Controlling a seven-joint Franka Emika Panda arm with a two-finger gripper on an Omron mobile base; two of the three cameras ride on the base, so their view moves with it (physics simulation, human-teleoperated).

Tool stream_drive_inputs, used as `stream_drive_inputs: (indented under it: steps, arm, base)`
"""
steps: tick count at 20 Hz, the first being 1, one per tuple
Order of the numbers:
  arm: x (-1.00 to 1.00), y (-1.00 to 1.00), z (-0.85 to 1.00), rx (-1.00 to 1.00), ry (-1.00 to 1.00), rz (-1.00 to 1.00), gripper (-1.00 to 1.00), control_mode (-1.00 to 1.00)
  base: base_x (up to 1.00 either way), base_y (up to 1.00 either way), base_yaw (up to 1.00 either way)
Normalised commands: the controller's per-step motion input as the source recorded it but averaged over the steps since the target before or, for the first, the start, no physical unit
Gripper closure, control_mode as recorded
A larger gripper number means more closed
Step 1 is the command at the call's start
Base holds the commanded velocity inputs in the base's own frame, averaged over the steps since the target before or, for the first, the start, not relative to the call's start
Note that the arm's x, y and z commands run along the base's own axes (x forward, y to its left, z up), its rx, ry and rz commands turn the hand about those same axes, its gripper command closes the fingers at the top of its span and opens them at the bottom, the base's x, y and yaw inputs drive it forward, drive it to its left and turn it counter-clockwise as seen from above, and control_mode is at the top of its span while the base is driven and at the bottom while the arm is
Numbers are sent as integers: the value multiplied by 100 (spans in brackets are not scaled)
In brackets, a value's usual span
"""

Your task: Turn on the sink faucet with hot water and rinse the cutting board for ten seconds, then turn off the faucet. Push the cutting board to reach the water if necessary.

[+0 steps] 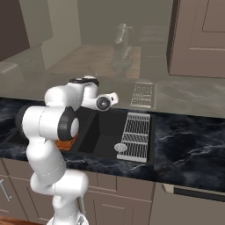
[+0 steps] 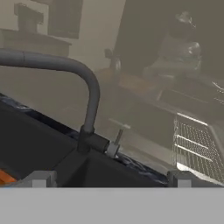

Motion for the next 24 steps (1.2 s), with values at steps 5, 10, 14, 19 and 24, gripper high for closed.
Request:
stream_drive_inputs:
  steps: [5,10,14,19,24]
  arm:
    - [7,0,-3,0,-12,0,-100,-100]
    - [18,0,0,1,-1,0,-100,-100]
    - [16,0,0,6,0,0,-100,-100]
    - [7,0,0,8,3,-2,-100,-100]
    - [7,0,0,10,5,-2,-100,-100]
  base:
    - [0,0,0]
    - [0,0,0]
    - [0,0,0]
    - [0,0,0]
    - [0,0,0]
